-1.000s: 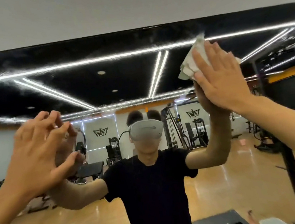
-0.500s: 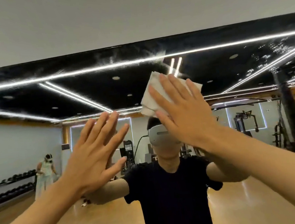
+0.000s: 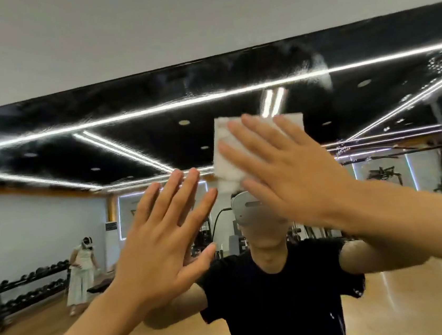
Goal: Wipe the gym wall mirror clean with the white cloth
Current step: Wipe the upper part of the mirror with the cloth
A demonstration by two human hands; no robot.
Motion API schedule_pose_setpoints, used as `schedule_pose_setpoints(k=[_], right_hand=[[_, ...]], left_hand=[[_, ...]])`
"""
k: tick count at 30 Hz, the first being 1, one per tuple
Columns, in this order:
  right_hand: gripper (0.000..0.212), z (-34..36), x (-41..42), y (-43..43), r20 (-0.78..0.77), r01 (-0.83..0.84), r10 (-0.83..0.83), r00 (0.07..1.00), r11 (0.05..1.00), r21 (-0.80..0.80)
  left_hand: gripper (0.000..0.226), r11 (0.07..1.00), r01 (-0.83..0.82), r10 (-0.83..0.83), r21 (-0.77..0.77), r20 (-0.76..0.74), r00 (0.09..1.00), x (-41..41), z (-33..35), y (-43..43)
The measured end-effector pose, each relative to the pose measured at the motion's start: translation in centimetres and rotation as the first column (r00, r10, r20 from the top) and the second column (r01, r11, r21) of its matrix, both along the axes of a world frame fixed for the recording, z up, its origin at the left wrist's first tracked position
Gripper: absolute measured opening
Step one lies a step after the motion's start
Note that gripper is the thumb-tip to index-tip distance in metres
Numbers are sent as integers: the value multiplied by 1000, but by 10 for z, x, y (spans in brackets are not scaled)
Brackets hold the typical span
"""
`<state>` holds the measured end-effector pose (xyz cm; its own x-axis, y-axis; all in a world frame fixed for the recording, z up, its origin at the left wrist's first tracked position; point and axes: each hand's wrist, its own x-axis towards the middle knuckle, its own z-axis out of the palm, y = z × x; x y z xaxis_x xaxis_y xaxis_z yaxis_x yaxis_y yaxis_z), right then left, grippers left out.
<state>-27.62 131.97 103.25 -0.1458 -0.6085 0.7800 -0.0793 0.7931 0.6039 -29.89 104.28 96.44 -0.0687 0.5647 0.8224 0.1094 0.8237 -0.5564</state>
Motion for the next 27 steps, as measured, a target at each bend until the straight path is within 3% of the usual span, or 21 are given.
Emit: schedule_pose_setpoints(k=[3,9,17,21,27], right_hand=[[62,8,7,22,71,25,-33,997,994,107],[66,114,11,15,52,23,-15,999,985,-170],[61,119,-1,-103,47,-14,13,999,1000,24],[63,127,4,-57,61,-12,5,998,992,123],[64,125,21,65,69,97,-93,993,994,-50]], left_hand=[[81,1000,18,-18,1,-7,1000,-1,-1,-1],[82,1000,25,-25,12,-4,1000,-1,-3,2],[81,1000,7,-7,-3,35,999,1,-1,-1],[80,1000,22,-22,-6,21,1000,1,-1,-2],[82,1000,9,-9,1,9,1000,-3,-1,-1]])
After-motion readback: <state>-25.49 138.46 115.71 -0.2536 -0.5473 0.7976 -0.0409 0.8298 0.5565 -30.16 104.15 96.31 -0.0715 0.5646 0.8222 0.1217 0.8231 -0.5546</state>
